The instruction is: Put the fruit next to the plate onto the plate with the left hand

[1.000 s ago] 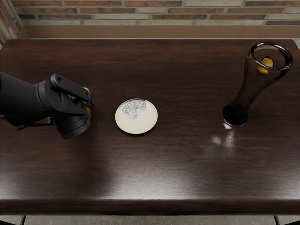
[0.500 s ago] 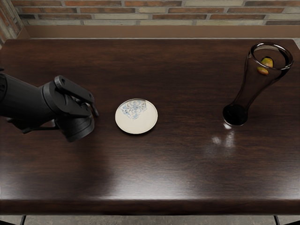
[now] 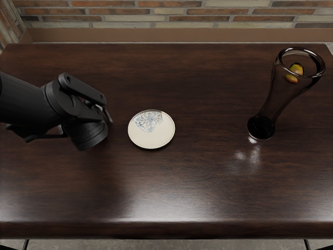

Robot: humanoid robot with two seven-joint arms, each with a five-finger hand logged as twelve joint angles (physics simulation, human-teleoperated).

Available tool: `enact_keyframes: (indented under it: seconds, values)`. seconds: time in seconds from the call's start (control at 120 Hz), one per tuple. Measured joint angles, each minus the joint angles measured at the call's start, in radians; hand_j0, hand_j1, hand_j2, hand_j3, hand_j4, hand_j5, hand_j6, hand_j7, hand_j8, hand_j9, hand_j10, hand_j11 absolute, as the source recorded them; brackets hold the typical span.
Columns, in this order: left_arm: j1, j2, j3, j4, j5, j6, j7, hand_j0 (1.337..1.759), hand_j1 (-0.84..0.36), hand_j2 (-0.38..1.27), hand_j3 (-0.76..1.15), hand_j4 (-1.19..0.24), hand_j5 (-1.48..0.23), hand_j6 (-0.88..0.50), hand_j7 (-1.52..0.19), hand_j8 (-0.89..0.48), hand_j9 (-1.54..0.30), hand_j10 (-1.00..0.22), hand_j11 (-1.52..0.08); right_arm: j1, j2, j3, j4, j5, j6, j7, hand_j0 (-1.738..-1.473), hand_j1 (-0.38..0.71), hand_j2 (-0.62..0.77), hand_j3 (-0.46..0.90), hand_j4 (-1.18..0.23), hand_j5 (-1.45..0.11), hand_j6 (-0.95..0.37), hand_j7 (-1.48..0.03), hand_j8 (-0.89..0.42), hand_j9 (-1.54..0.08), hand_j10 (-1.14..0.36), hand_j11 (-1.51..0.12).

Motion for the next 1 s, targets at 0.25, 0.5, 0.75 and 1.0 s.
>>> enact_keyframes:
  seconds: [0.25, 0.5, 0.75, 1.0]
  values:
    - [-0.081, 0.046, -0.156, -0.002, 0.002, -0.028, 0.002, 1.646, -0.32, 0.35, 0.0, -0.82, -1.18, -0.52, -1.16, -0.36, -1.14, -0.47, -1.17, 0.0, 0.0, 0.0, 0.0, 0.0, 0.0, 0.0, -1.658, -0.35, 0.0, 0.0, 0.0, 0.0, 0.0, 0.0, 0.0, 0.0, 0.0, 0.0]
    - [-0.088, 0.01, -0.332, 0.017, 0.056, -0.031, 0.007, 1.649, -0.34, 0.48, 0.0, -0.81, -1.19, -0.53, -1.18, -0.38, -1.14, -0.47, -1.15, 0.0, 0.0, 0.0, 0.0, 0.0, 0.0, 0.0, -1.658, -0.35, 0.0, 0.0, 0.0, 0.0, 0.0, 0.0, 0.0, 0.0, 0.0, 0.0]
    - [-0.09, 0.023, -0.335, 0.026, 0.089, -0.026, 0.006, 1.655, 0.0, 0.23, 0.0, -0.39, -0.56, -0.26, -0.56, -0.2, -0.54, -0.24, -0.54, 0.0, 0.0, 0.0, 0.0, 0.0, 0.0, 0.0, -1.658, -0.35, 0.0, 0.0, 0.0, 0.0, 0.0, 0.0, 0.0, 0.0, 0.0, 0.0]
    - [-0.091, 0.497, -0.24, -0.006, 0.008, -0.366, 0.032, 1.657, 0.22, 0.07, 0.0, -0.13, -0.19, -0.1, -0.19, -0.08, -0.18, -0.09, -0.18, 0.0, 0.0, 0.0, 0.0, 0.0, 0.0, 0.0, -1.658, -0.35, 0.0, 0.0, 0.0, 0.0, 0.0, 0.0, 0.0, 0.0, 0.0, 0.0]
